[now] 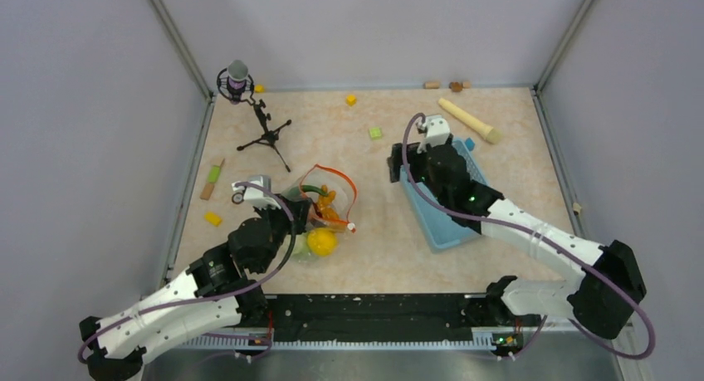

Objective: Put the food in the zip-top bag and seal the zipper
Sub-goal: Pick up the fake vegetable from the bin.

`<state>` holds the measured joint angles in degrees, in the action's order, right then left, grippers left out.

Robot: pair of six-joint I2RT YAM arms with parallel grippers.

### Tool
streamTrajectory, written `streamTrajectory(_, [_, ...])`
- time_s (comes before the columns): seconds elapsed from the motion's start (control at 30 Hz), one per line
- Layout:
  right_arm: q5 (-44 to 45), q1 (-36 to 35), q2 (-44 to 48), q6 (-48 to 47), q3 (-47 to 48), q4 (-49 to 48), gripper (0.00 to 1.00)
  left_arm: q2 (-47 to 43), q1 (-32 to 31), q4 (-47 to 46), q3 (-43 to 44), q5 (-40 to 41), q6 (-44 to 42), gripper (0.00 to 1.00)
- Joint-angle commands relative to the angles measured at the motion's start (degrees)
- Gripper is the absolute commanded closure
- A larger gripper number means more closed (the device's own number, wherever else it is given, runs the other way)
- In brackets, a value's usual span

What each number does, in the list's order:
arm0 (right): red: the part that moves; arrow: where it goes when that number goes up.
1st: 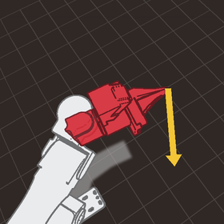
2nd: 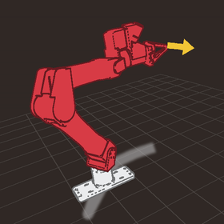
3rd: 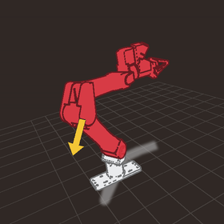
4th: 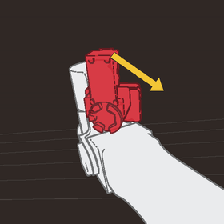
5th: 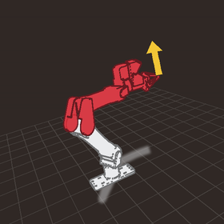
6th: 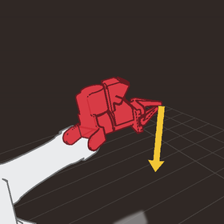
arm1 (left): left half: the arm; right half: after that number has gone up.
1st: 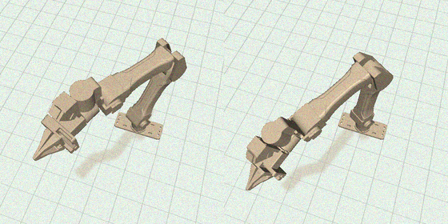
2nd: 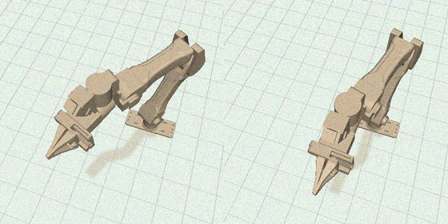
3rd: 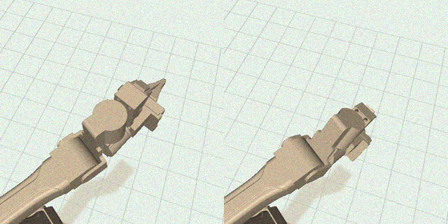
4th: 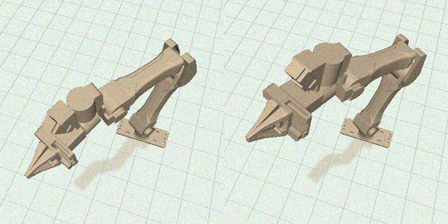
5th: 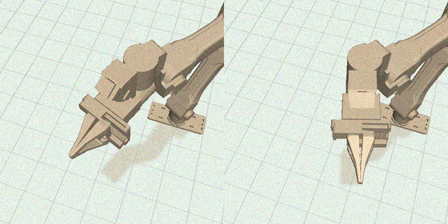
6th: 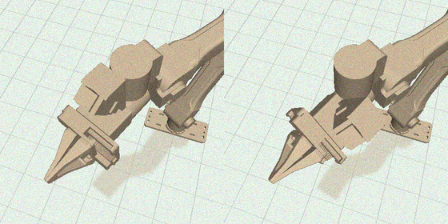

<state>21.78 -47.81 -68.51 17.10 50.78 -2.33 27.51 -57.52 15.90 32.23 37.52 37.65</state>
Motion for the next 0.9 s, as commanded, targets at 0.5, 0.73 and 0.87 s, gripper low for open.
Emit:
streamTrajectory(0.5, [-16.03,26.30,-19.99,-52.82,-0.77,3.94,0.05,1.23,0.05,-3.17,0.77,-3.62,-0.68,1.00])
streamTrajectory(0.73, [-16.69,27.83,-23.98,-55.85,-1.52,-2.74,0.06,1.39,0.06,-3.39,0.67,-3.49,-1.15,1.00])
streamTrajectory(0.87, [-17.51,28.75,-26.21,-55.43,-0.86,-3.78,0.08,1.71,0.06,-3.68,0.63,-3.56,-1.49,1.00])
